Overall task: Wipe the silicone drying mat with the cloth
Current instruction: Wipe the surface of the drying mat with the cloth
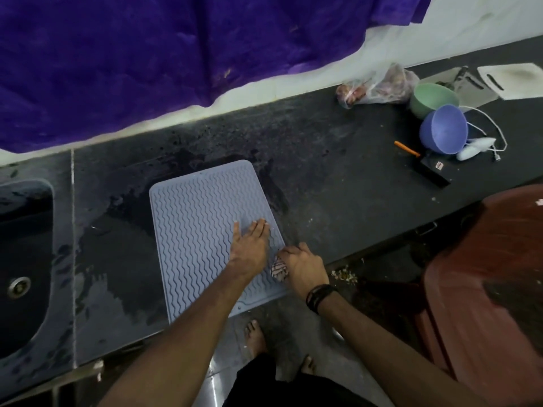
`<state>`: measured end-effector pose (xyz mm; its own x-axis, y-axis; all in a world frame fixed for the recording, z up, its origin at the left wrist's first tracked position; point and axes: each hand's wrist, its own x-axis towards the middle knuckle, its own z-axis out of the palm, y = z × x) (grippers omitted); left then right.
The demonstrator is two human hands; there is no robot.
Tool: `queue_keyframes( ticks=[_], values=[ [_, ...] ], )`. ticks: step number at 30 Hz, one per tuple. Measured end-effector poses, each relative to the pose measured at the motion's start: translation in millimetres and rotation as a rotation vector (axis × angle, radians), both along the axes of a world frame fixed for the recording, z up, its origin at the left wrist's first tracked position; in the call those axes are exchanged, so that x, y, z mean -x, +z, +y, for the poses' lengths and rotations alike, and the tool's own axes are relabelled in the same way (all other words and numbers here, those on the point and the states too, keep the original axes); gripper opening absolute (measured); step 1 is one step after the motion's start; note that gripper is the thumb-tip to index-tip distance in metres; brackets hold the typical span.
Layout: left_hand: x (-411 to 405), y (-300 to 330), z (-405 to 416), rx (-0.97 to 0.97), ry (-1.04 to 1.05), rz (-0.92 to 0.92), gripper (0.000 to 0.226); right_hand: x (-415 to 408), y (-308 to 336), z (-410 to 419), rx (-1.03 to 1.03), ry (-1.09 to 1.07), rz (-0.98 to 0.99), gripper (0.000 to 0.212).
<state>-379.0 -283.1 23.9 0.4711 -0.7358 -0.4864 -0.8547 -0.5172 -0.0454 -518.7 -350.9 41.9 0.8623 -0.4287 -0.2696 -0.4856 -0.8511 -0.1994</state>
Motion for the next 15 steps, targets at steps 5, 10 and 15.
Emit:
queue_keyframes(
  ticks=[5,10,15],
  values=[
    [5,2,-9,-0.037,0.055,-0.004,0.067,49,-8,13,-0.045,0.074,-0.01,0.034],
    [13,1,-2,0.143,0.131,0.012,0.062,74,-5,13,-0.121,0.072,0.013,0.035],
    [46,-15,51,0.357,0.279,0.015,0.063,59,3,5,-0.093,0.024,-0.219,0.042]
  ],
)
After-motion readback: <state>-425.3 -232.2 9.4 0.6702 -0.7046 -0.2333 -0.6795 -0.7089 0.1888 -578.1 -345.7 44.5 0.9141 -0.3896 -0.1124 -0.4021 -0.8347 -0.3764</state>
